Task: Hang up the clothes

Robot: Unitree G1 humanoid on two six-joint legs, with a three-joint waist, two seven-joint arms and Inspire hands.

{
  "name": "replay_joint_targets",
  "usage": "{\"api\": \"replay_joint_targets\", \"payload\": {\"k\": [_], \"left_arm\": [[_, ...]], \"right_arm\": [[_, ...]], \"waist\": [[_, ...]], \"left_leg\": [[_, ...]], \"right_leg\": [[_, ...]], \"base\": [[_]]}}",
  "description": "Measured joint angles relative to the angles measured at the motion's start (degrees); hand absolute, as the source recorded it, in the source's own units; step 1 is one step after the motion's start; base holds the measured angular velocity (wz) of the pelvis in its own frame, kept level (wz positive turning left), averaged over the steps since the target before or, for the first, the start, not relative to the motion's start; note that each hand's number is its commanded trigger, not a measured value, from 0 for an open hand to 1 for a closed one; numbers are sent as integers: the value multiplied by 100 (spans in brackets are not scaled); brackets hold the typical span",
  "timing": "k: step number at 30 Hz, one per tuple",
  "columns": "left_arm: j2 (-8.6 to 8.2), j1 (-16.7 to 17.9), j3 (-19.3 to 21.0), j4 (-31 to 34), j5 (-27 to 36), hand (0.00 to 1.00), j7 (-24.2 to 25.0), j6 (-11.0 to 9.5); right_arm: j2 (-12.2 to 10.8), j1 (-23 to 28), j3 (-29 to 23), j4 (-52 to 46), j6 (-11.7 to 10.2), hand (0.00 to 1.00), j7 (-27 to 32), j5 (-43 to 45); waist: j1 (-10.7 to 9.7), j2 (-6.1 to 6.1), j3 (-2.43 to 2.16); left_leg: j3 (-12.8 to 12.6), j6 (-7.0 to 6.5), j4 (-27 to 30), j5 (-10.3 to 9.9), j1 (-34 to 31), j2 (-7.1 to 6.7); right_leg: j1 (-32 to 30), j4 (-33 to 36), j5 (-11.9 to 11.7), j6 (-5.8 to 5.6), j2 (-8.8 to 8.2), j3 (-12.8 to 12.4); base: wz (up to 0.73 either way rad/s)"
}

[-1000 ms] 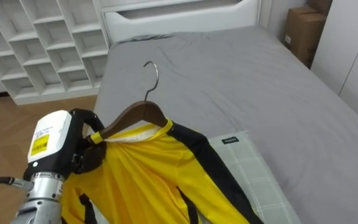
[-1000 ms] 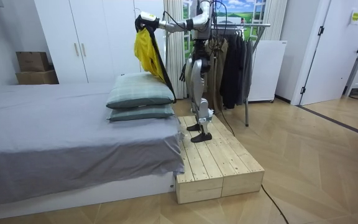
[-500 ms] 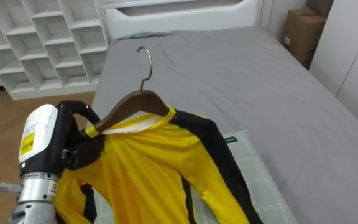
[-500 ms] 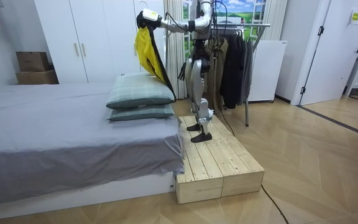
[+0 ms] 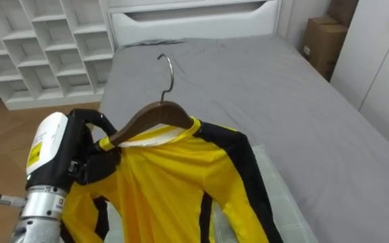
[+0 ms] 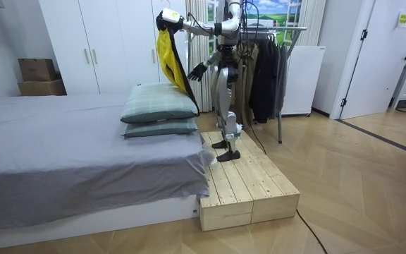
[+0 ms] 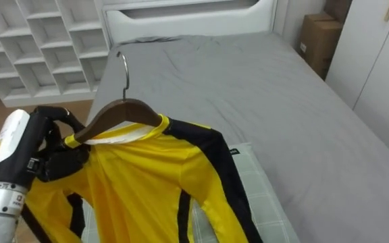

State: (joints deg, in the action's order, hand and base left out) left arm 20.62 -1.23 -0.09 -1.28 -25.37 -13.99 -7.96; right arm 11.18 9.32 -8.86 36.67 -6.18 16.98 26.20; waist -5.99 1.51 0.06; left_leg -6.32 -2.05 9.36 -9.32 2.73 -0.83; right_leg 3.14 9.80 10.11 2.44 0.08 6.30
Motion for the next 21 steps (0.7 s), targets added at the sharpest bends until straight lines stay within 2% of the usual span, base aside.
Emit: {"api": "replay_joint_targets", "payload": {"k": [1, 3, 8, 11, 16, 21], "left_arm": [[1, 77, 9, 130, -7, 100, 48, 76], [2, 173, 4, 251, -6, 100, 129, 91], [2, 186, 5, 245, -7, 100, 354, 171], [1, 257, -13, 245, 7, 100, 358, 177], [-48, 276, -15, 249, -2, 100, 475, 279], [-48, 272, -15, 251, 0, 100, 563, 370]], "right_arm": [[6, 13, -52, -424, -2, 0, 109, 324], [48, 8, -94, -1003, -4, 0, 252, 761], [160, -20, -89, -2251, -14, 0, 423, 1523], [258, -21, 70, -2974, 54, 0, 412, 1472], [260, -45, 297, -4055, 88, 0, 411, 1499], [381, -204, 589, -4408, 148, 0, 348, 1681]], "waist": [[-14, -9, -3], [-10, -14, -7], [30, -25, -5], [58, -28, -3], [71, -32, -3], [158, -39, -4]], "left_leg": [[0, 0, 0, 0, -2, 1], [-2, 0, 0, 0, -1, -1], [-117, 0, 0, 0, 3, 9], [-178, 0, 0, 0, 10, 15], [-290, 0, 0, 0, 26, 16], [-308, 0, 0, 0, 35, 14]], "right_leg": [[-2, -3, -1, -1, 1, -10], [2, -5, -1, -1, -4, -2], [-18, -11, 0, -1, -2, -73], [-23, 16, -1, -1, -4, -156], [-20, -3, -4, -5, 5, -241], [-25, -7, -3, -5, 5, -271]], "base": [[0], [0], [-6], [-17], [-10], [-2]]}}
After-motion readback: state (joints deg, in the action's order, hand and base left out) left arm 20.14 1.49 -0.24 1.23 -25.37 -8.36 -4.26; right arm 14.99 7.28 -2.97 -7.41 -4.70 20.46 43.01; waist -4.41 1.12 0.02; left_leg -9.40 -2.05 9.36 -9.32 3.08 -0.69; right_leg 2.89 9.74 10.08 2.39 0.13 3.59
